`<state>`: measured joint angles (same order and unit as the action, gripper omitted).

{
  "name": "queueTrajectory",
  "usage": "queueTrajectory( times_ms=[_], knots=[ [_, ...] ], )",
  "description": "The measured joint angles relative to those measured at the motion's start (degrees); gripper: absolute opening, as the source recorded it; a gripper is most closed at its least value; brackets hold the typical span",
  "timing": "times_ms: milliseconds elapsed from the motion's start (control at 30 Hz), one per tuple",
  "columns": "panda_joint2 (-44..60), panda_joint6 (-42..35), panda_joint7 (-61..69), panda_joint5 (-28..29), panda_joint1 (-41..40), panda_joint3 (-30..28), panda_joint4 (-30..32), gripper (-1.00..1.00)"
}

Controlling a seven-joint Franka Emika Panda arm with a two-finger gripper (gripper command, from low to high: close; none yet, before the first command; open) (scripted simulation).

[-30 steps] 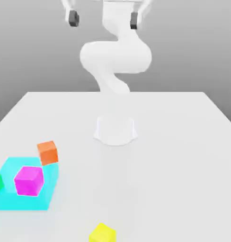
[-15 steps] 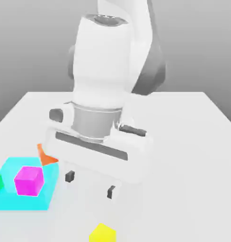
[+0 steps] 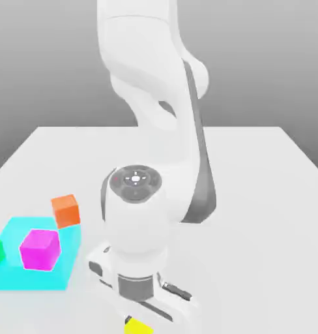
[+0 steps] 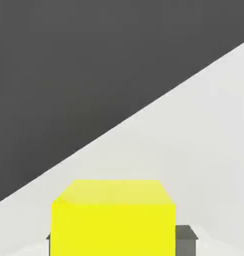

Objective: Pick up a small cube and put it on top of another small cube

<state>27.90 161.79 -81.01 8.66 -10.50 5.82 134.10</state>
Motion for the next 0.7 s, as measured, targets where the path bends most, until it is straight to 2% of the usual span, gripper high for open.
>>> queueTrajectory(
  times_ms=[200,467,567,600,700],
  knots=[
    [-9.44,-7.65,1.12,-2.82,-2.27,1.22,1.86,-1.0],
    [-19.96,-18.0,-9.66,-7.95,-12.85,-11.12,1.96,-1.0],
    [-18.62,-17.4,-13.27,-11.01,-17.61,-15.43,1.14,-1.0],
    [-17.02,-15.85,-13.54,-12.01,-18.45,-15.93,1.12,1.0],
    [-17.02,-15.85,-13.54,-12.01,-18.45,-15.93,1.12,1.0]
  ],
)
